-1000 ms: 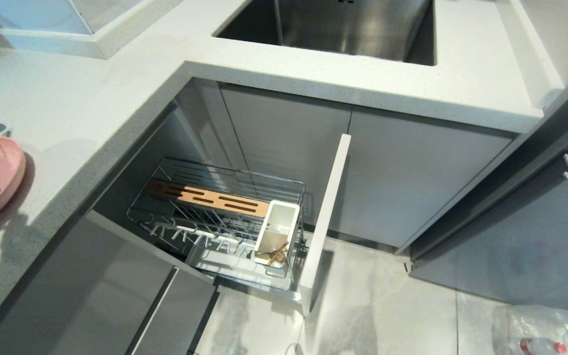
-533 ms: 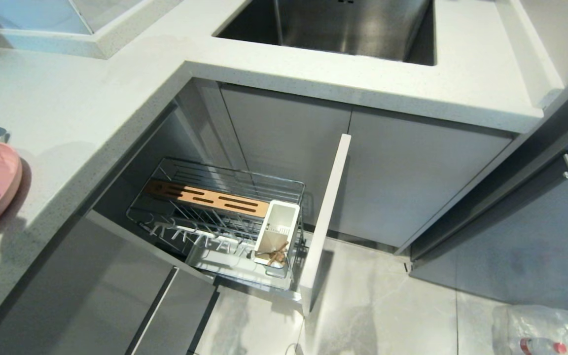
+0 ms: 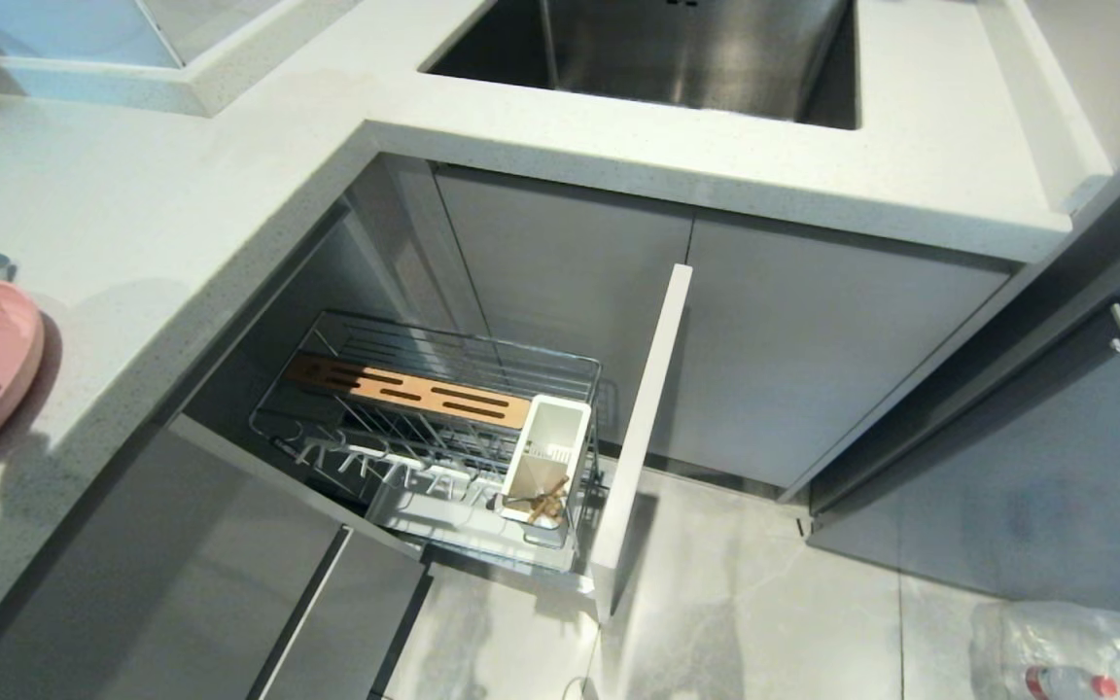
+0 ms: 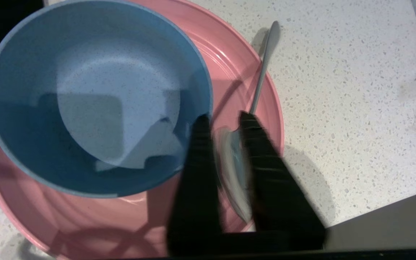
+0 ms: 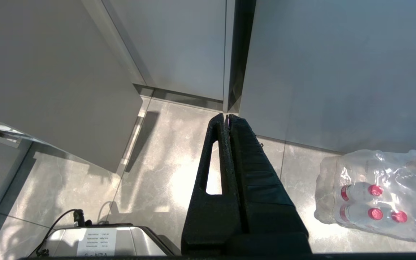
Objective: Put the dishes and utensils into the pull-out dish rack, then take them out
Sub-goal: Take the spoon out of the cupboard, then take the chopsticks out of the cupboard
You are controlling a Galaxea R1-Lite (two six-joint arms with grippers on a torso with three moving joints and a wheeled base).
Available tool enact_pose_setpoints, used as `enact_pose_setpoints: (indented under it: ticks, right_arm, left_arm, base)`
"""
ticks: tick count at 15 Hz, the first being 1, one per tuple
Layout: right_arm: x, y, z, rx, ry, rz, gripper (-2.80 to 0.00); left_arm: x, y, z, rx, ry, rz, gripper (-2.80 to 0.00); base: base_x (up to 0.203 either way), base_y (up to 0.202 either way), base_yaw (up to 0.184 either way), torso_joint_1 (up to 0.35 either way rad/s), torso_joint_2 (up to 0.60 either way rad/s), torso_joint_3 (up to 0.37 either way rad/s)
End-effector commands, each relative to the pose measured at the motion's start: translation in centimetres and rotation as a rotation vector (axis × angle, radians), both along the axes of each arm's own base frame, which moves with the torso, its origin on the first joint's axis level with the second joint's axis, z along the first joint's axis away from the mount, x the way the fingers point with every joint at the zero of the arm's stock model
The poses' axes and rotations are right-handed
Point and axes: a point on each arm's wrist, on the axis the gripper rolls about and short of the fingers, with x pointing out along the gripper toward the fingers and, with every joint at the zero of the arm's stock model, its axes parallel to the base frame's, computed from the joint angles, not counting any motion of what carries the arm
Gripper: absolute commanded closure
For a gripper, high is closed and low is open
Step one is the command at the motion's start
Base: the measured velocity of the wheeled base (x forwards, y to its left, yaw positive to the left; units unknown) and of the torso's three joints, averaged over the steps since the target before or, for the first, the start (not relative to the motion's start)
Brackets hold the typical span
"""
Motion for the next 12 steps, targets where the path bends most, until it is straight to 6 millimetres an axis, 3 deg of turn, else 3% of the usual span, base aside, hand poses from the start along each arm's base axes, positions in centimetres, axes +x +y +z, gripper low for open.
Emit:
enact_pose_setpoints:
  ticks: [1,7,11,12]
  right_arm:
    - [0.0,0.0,0.0,0.0,-0.001,0.001,0.0]
    - [0.0,0.0,0.0,0.0,-0.001,0.0,0.0]
    - [0.0,0.0,0.0,0.0,-0.001,0.001,0.0]
    - [0.0,0.0,0.0,0.0,-0.001,-0.001,0.0]
  left_arm:
    - [0.0,0.0,0.0,-0.003,0.0,0.005,-2.8]
    - [-0.2,0.0,0.6,0.003,-0.025,0.005,-2.8]
    - [-1.3,-0.4,3.2,0.089,-0.091,-0.021,-2.8]
    - [-1.4,-0.5,3.9,0.129,-0.109,-0.036,0.0]
  base:
    - [0.0,0.0,0.0,0.0,0.0,0.0]
    - [0.0,0.0,0.0,0.0,0.0,0.0]
    - [0.0,0.0,0.0,0.0,0.0,0.0]
    - [0.0,0.0,0.0,0.0,0.0,0.0]
